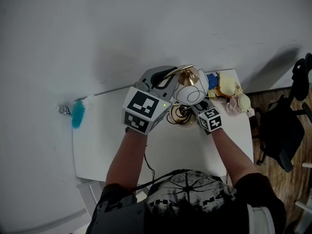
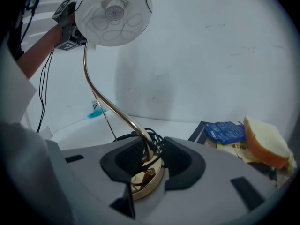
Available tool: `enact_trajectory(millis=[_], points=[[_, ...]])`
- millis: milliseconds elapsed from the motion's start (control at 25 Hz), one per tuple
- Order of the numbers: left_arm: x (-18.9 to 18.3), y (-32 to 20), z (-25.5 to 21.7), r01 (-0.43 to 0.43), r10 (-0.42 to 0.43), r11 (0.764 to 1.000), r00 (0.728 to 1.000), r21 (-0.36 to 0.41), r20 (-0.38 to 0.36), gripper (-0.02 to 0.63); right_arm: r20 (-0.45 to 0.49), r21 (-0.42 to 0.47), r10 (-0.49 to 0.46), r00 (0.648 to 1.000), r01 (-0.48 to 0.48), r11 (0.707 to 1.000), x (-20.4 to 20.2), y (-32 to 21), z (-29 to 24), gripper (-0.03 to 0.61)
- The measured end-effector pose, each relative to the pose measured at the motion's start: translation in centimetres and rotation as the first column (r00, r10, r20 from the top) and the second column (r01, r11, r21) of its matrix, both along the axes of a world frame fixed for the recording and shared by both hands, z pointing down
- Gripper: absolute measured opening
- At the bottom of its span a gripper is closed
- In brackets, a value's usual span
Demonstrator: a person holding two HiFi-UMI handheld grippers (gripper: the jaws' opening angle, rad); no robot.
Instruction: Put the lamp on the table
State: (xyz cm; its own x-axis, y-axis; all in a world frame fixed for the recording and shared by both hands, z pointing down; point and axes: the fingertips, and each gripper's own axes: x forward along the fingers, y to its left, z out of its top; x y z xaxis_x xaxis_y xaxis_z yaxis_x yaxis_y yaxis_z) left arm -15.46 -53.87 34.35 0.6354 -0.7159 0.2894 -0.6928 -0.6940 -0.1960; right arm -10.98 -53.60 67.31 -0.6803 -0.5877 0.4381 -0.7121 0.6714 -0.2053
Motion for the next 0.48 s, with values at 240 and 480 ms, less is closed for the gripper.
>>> enact_trajectory(millis=[240, 480], points=[[0.4, 0.1, 0.0, -0.001, 0.001, 1.0, 1.0, 0.003, 0.01, 0.023, 0.005, 0.009, -0.009, 1.0, 0.008, 1.0, 0.4, 0.6, -0.4, 0.156], [0.8, 0.4, 0.4, -0.001, 0.001, 1.0, 1.0, -0.001, 0.025, 0.023, 0.016, 0.013, -0.008, 1.0, 0.007, 1.0, 1.0, 1.6, -1.2, 0.156]])
